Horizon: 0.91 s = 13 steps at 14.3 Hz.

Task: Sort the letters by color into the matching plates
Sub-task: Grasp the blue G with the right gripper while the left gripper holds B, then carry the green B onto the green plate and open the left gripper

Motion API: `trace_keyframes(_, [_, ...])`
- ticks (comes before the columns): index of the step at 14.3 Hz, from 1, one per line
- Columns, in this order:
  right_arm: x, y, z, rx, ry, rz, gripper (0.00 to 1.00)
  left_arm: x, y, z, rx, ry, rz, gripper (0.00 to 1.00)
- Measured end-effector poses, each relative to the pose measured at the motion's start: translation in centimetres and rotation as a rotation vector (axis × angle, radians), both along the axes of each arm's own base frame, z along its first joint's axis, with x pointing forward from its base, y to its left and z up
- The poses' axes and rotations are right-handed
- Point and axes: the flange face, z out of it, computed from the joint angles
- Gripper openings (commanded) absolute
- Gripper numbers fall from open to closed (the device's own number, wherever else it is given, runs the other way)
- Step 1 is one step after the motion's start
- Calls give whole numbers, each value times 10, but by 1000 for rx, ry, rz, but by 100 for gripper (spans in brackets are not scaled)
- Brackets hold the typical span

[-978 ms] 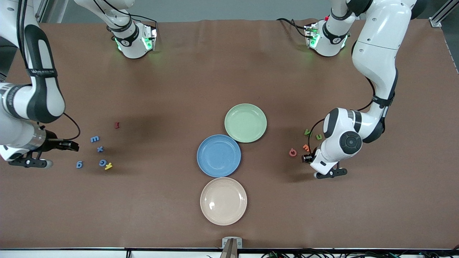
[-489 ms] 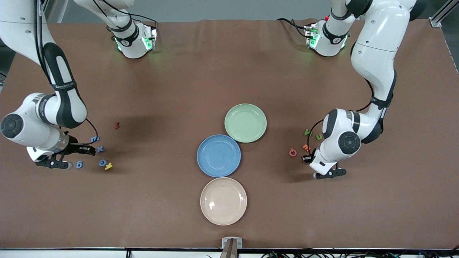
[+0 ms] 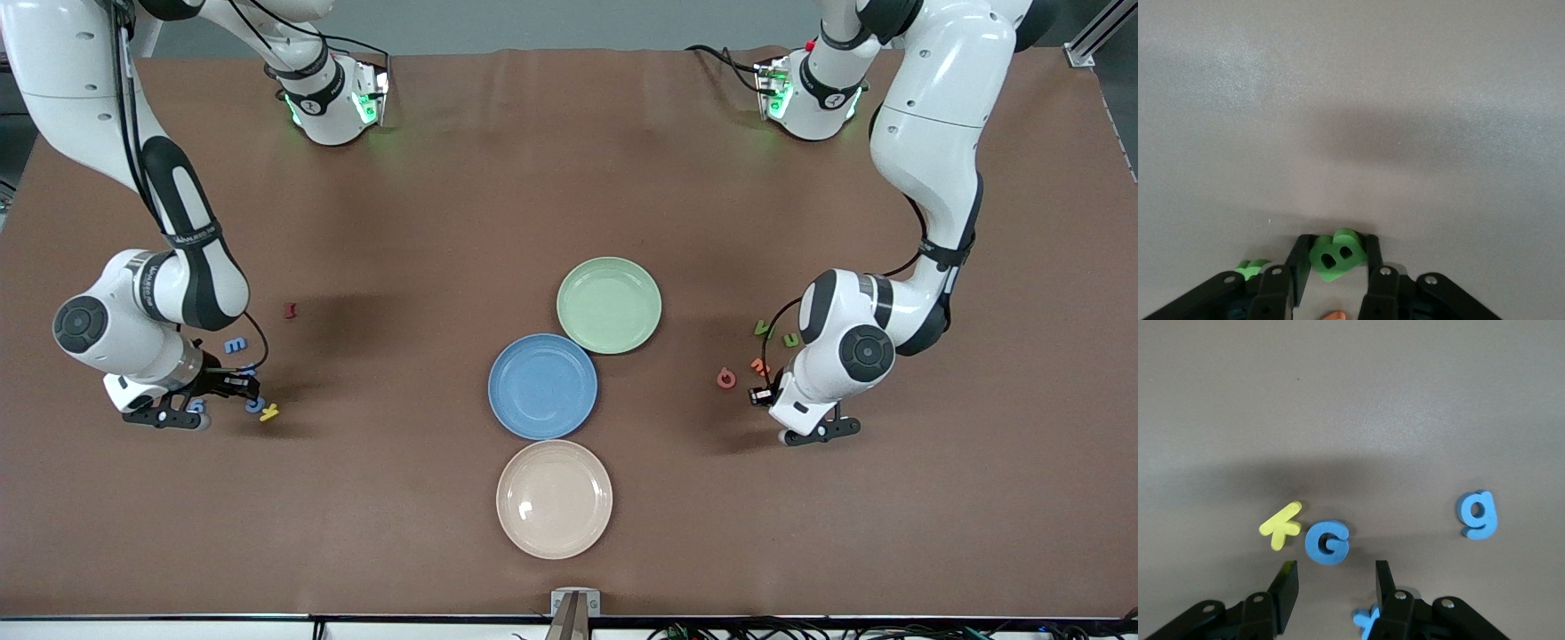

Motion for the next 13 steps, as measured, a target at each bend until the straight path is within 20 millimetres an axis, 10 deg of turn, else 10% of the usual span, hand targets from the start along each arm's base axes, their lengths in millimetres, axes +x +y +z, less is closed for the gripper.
trace_keyframes(5, [-1, 1, -18, -2, 2, 0, 55, 3, -5, 6, -7, -21, -4, 27])
trace_keyframes(9, [-2, 1, -24, 2, 9, -5, 55, -2, -20, 51, 3, 18, -17, 27])
trace_keyframes(13, [-1, 1, -26, 1, -5, -8, 55, -33, -87, 102, 20, 42, 20, 27])
